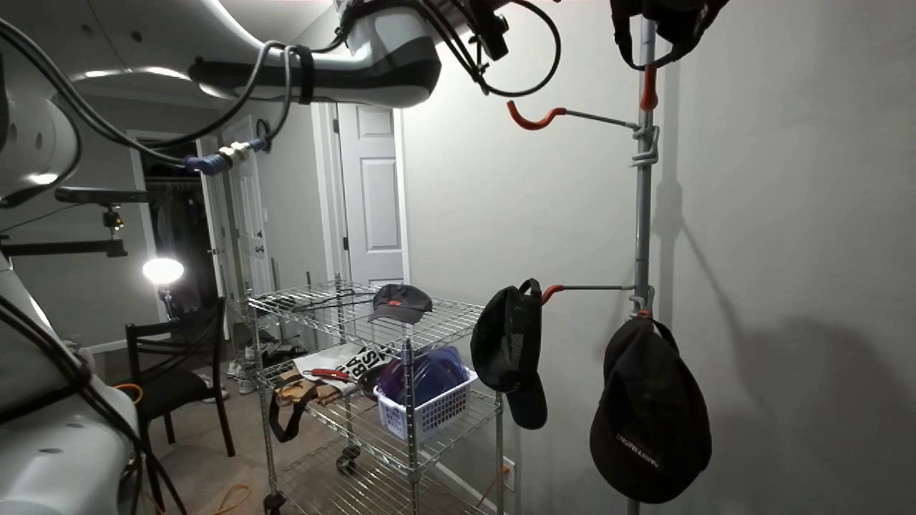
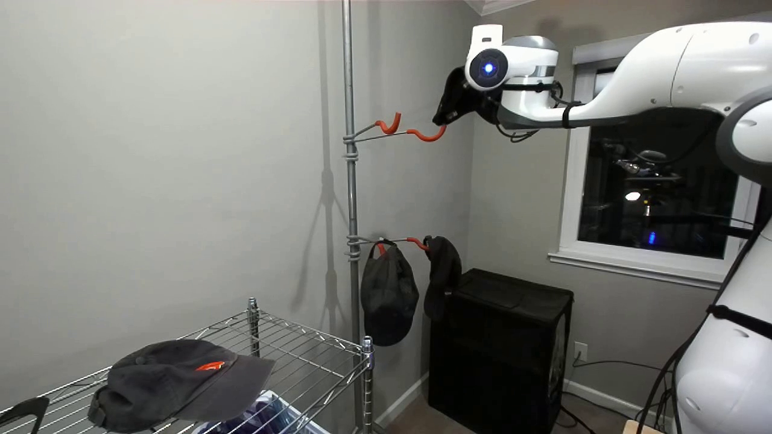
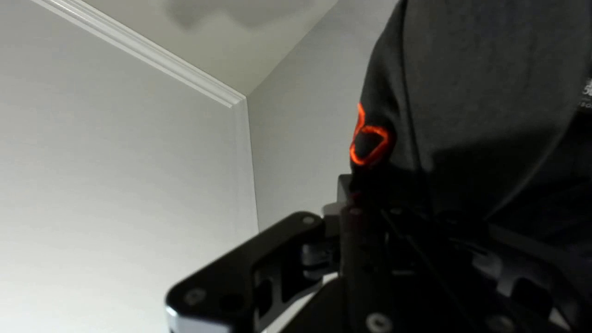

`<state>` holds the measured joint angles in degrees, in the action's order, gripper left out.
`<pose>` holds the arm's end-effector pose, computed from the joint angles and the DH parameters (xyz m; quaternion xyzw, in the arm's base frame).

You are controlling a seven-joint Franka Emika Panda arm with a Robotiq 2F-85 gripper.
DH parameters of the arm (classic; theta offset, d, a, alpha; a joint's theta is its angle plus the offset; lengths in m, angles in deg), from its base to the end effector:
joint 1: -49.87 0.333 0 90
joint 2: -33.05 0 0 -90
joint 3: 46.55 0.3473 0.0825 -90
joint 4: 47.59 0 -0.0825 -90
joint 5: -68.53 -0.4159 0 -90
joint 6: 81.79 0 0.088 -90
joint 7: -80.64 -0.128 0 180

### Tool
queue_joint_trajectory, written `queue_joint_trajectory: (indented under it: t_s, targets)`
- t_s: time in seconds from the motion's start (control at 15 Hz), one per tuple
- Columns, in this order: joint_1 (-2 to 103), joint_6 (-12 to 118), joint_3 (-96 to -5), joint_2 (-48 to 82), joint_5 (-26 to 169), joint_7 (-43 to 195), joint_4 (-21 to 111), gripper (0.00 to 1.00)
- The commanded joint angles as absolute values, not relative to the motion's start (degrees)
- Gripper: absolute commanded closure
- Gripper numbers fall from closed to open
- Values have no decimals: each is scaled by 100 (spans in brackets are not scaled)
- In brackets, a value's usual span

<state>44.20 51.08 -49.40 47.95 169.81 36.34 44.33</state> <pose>0.5120 -0.1168 0.9035 0.5941 -0.0739 0.5126 0.6154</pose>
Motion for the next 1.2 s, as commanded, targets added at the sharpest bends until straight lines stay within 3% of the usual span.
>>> queue_joint_trajectory:
  t_s: [0.0, 0.67, 1.13]
  targets:
    - [4488, 4984, -4959, 4775, 17263, 3455, 4606, 98]
    - [4476, 5093, -5085, 5082, 17468, 3775, 5140, 98]
    - [4561, 5284, -5162, 5479, 16985, 5724, 5840, 98]
